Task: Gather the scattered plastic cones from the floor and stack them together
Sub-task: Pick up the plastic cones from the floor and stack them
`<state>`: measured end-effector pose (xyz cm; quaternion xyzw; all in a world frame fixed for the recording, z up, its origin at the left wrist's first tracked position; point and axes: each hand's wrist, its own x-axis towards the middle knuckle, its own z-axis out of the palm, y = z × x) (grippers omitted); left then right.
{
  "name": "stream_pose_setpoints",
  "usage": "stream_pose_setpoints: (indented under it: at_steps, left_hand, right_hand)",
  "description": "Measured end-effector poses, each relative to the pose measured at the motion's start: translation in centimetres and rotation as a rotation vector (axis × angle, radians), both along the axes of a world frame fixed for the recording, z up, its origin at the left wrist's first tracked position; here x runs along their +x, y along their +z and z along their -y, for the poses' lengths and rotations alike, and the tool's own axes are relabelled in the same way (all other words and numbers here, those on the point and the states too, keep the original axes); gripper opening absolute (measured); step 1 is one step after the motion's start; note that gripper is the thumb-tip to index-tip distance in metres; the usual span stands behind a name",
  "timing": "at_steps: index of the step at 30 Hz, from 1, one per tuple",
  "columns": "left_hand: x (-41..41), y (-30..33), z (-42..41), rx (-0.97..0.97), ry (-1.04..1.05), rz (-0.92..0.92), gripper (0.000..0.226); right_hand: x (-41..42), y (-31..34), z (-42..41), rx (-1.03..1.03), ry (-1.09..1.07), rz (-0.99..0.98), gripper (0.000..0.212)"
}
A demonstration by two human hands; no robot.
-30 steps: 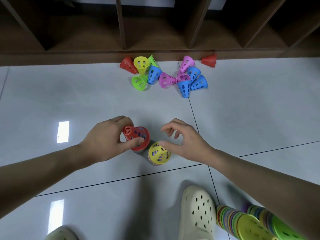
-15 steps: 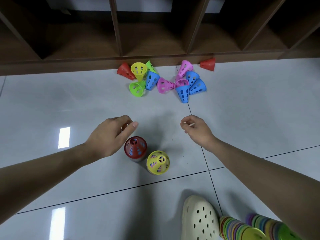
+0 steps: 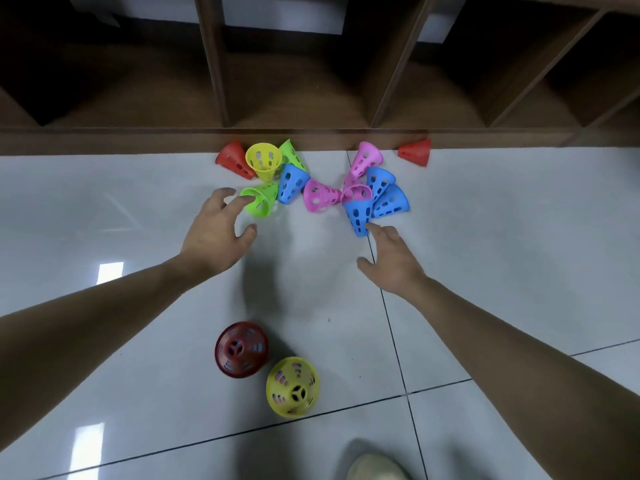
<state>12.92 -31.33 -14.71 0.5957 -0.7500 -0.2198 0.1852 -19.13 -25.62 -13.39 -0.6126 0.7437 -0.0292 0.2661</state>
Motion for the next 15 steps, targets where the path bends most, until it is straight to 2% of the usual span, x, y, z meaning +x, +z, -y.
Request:
stream_pose_setpoints:
  at_steps: [3, 5, 8, 11, 13, 15]
  left_hand:
    - [-0.7, -0.3, 2.4, -0.021, -0.1, 0.153, 0.069]
    - [-1.3, -0.3, 4.2, 0.011, -0.099, 0.177, 0.075]
    - [-2.4, -0.6, 6.4, 0.095, -0.092, 0.195, 0.072]
    - [-2.7, -1.4, 7.1, 0.216, -0.153, 0.315, 0.067]
    - [-2.5, -1.7, 6.9, 0.17, -0.166, 0.325, 0.06]
    - [-2.3, -1.7, 6.4, 0.13, -0.159, 0.318, 0.051]
  right_hand:
    - [0.4, -0.3, 1.5, 0.01, 0.1, -0.076, 0.081]
    - [0.3, -0.5, 2.7, 0.016, 0.119, -0.112, 0.084]
    - [0.0, -0.5, 5.1, 0.026, 0.164, -0.161, 0.089]
    - [0.0, -0.6, 7.3, 0.067, 0.172, -0.161, 0.089]
    - [0.1, -1.0, 8.0, 0.086, 0.144, -0.113, 0.084]
    - [0.1, -1.4, 7.7, 0.052, 0.111, -0.025, 0.069]
